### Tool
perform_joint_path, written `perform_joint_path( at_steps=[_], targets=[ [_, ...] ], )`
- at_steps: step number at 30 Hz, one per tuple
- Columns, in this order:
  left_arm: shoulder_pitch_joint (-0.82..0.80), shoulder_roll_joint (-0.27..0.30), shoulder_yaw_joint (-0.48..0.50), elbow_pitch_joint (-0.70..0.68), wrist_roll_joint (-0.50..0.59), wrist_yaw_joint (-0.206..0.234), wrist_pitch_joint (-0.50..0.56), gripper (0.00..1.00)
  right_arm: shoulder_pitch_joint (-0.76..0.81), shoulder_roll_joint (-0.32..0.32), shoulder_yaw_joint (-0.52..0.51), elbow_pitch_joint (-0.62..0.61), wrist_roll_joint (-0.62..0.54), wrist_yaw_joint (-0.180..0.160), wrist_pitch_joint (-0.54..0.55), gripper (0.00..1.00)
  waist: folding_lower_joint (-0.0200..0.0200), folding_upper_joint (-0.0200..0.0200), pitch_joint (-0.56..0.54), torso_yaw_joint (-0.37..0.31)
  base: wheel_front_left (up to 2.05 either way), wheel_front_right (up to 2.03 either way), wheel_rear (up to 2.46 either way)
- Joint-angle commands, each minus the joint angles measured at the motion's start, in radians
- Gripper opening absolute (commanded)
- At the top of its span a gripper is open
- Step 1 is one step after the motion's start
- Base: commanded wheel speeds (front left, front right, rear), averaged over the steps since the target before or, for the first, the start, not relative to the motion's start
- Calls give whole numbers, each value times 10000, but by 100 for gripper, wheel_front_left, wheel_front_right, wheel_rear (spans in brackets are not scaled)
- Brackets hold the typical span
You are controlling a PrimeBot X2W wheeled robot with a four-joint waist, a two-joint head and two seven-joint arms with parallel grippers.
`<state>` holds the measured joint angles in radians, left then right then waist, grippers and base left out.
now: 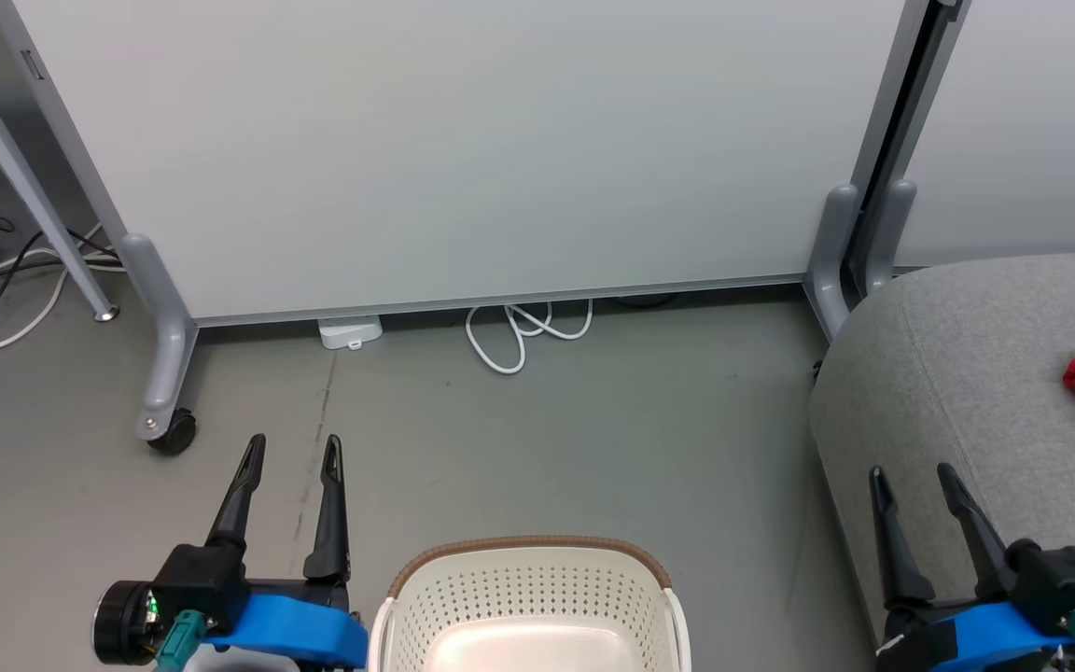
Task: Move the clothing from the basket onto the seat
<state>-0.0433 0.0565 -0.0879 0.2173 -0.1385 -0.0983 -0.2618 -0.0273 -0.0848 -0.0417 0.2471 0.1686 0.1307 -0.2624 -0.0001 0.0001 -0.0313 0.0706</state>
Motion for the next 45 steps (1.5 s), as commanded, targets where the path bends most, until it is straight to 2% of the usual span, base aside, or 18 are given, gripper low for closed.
perform_joint_path(
  at_steps=[1,20,21,26,45],
  targets=[
    [104,-25,35,-32,89,-54,-46,100,192,79,-57,30,6,1,-36,100,1,-1,-46,32,0,0,0],
    [302,-64,-24,126,-92,-106,-46,100,535,302,-215,119,80,1,-36,100,1,-1,-205,105,0,0,0],
    [247,-48,15,108,-88,-108,0,0,377,261,-207,111,27,0,2,0,1,-1,-206,105,0,0,0],
    [548,-52,39,550,-191,-110,76,0,456,286,-205,578,87,0,95,0,1,-1,-206,102,0,0,0],
    [229,-54,514,476,-3593,-165,943,0,129,299,-337,418,3444,0,961,0,1,-1,-127,-14,0,0,0]
  ],
)
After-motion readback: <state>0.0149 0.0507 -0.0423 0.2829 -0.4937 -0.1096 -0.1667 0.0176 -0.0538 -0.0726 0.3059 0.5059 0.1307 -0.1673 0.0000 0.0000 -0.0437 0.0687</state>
